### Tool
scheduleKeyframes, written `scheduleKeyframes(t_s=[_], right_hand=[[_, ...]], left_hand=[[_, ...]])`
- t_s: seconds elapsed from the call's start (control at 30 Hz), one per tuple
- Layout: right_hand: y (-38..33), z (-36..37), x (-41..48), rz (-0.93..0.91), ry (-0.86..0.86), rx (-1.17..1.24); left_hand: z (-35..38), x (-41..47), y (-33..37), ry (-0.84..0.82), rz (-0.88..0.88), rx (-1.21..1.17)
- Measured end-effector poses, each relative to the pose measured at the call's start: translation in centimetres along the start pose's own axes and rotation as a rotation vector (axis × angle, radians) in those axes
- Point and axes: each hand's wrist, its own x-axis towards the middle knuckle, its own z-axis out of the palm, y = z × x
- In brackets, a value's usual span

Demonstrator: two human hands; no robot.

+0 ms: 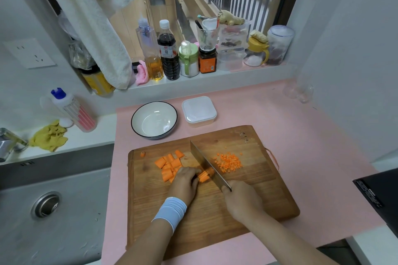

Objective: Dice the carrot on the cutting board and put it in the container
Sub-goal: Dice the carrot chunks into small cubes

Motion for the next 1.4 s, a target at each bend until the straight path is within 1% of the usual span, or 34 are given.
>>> scheduleKeyframes(t_s=[0.17,0.3,0.37,0.47,0.6,0.7,0.83,0.9,1.03,1.2,1.4], right_hand=[[-0.1,0.0,0.0,-0.002,0.006,0.009],[-0.2,0.1,-0.2,-0.006,0.021,-0.023],[-0.3,0.3,-0.3,-0.010,0.027,-0.033],[-0.4,0.4,-0.4,-0.012,0.031,-0.039],[-0.3,0.6,-0.6,-0.003,0.013,-0.010],[-0.2,0.6,-0.6,0.002,0.011,0.008],[-0.2,0.3,-0.5,0.019,0.004,0.012],[-0.2,0.4,-0.5,0.023,0.001,0.014],[-0.3,0.6,-0.3,0.010,0.011,0.006],[-0.4,0.6,-0.3,0.004,0.014,0.006],[-0.8,0.7,-0.6,-0.004,0.036,-0.031]], left_hand=[[-0.4,-0.2,0.0,0.002,0.054,0.000],[0.1,-0.4,-0.2,-0.033,0.189,0.025],[0.5,-0.5,-0.5,-0.019,0.217,0.040],[0.9,-0.6,-0.6,0.021,0.210,0.046],[1.1,-0.4,-0.7,0.031,0.210,-0.012],[0.3,0.4,-0.8,-0.032,0.232,-0.028],[-0.5,1.0,-1.1,-0.136,0.266,0.071],[-0.5,1.2,-1.3,-0.152,0.287,0.094],[-0.5,1.4,-1.4,-0.131,0.298,0.102],[-0.3,0.6,-0.5,-0.107,0.238,0.065],[0.3,0.1,-0.4,-0.053,0.227,0.047]])
